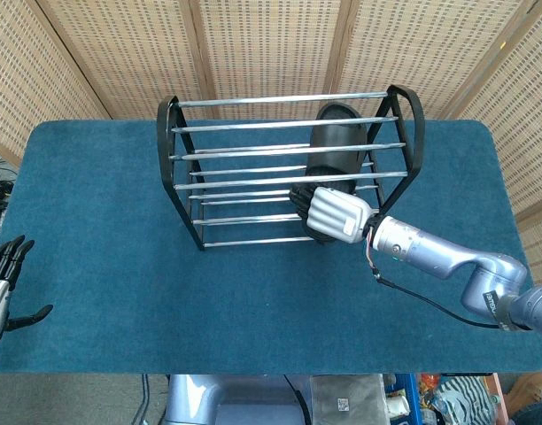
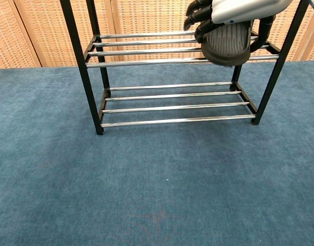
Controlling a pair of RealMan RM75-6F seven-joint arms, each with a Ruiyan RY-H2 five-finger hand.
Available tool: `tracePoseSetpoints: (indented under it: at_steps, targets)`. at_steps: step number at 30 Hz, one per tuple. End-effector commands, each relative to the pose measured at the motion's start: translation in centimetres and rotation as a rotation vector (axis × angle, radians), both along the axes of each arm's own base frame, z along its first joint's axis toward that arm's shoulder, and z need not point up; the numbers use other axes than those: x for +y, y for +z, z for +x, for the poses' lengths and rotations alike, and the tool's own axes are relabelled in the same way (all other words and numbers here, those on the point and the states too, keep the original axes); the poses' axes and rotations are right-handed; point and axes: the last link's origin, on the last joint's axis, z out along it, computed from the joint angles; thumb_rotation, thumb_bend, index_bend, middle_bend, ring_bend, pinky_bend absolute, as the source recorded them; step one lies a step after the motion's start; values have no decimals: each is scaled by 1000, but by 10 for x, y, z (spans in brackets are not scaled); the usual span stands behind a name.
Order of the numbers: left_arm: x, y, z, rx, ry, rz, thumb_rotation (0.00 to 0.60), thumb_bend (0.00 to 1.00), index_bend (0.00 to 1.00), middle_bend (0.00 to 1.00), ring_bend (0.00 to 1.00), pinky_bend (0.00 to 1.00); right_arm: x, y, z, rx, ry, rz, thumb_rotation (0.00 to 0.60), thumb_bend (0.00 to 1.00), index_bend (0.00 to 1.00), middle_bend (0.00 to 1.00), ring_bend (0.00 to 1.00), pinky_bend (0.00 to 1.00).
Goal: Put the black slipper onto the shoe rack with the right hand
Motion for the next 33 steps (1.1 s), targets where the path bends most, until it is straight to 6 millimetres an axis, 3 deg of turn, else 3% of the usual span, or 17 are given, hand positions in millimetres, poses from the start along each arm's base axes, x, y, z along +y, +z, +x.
tracePoseSetpoints:
  at_steps: [1,12,20,22,28,33]
  targets:
    - [0,1,0,-2,-1,2,600,173,0,0,0,0,3,-2,0,-1,-10,-18,600,171,169,21,0,67]
    - [-2,2,0,-8,-7,4,600,173,0,0,0,0,21,-1,-1,-10,28,-26,600,154,169,15,0,63]
    - [-3,3,0,-12,-14,6,600,172,0,0,0,0,54,5,-10,-79,78,12,600,137,169,18,0,63]
    - [-5,4,1,-14,-18,5,600,173,0,0,0,0,76,11,-24,-140,81,37,600,137,169,21,0,63]
    - [-9,5,3,-16,-34,11,600,173,0,0,0,0,105,20,-63,-286,6,52,600,132,168,22,0,62]
    - [-14,4,7,-12,-55,18,600,173,0,0,0,0,133,25,-119,-461,-200,-20,600,7,44,0,0,0]
